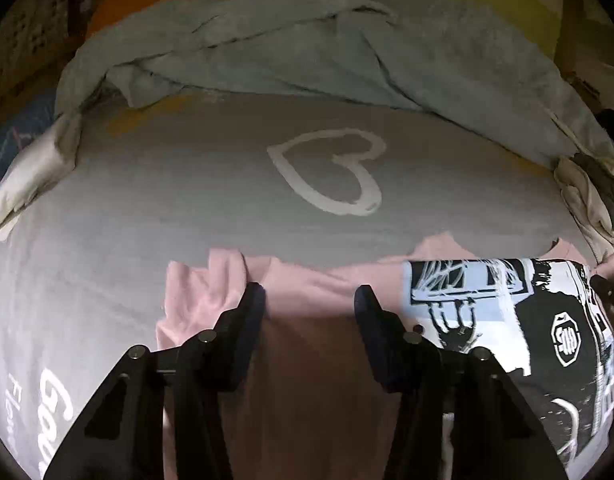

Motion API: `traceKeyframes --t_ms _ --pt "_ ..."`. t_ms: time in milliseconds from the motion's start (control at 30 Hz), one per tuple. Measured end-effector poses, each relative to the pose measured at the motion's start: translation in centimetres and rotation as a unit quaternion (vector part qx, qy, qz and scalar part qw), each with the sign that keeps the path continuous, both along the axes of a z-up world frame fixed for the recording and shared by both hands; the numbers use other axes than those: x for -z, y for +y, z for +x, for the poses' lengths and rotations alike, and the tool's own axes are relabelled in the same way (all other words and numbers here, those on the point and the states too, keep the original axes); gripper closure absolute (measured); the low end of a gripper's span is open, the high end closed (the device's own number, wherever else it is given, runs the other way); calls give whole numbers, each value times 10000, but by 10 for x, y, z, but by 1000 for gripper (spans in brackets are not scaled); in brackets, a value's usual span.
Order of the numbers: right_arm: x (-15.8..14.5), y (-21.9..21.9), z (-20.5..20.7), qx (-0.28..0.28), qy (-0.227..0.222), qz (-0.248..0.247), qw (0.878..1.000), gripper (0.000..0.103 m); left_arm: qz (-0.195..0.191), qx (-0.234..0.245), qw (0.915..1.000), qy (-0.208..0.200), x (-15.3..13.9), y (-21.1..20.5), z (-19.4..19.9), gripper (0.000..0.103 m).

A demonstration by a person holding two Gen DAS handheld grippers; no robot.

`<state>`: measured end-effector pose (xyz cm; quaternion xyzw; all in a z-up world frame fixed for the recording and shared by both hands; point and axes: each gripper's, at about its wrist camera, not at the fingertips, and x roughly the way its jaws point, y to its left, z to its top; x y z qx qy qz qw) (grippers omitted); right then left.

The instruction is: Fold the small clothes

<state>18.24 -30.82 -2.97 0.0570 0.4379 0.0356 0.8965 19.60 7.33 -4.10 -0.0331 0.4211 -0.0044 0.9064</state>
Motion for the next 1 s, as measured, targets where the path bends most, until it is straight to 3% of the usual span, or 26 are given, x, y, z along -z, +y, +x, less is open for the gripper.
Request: traceKeyframes --t_ms 133,167,267,300,400,467,567,633,800,900,1000 --pt "1 3 -1 -68 -86 -131 9999 97 301 23 9995 -40 1 -9 -1 55" --pt "-1 2 -2 -58 -116 -109 9999 97 248 4 9997 -54 -3 -7 -3 57" --pt "-18 -2 -14 1 -191 23 9998 97 -384 105 9991 -176 -20 -1 -22 58" --pt "-25 1 -21 -98 -193 103 9997 97 -400 153 9989 -182 -26 -4 -30 58" --pt "-42 15 -46 -466 -8 -80 9989 97 -54 193 9997 130 -35 -17 -50 59" --pt "-51 21 -61 -625 71 -136 9979 97 -299 265 9991 158 -39 -13 -66 59" --pt "-64 21 -80 -544 227 -158 9981 97 -181 213 9995 166 -43 -12 -89 59" --pt "-70 18 -93 -473 286 -110 9984 97 23 126 9991 401 -34 -14 -94 59" --pt "-55 7 -117 -274 651 -234 9972 97 -57 -62 9984 551 -6 -12 -94 57" --pt "-31 4 -114 -201 715 -459 9962 97 -54 -50 9993 380 -14 -13 -104 58" --pt "-18 1 -114 -203 672 -391 9968 97 -335 -235 9987 315 -25 1 -123 59"
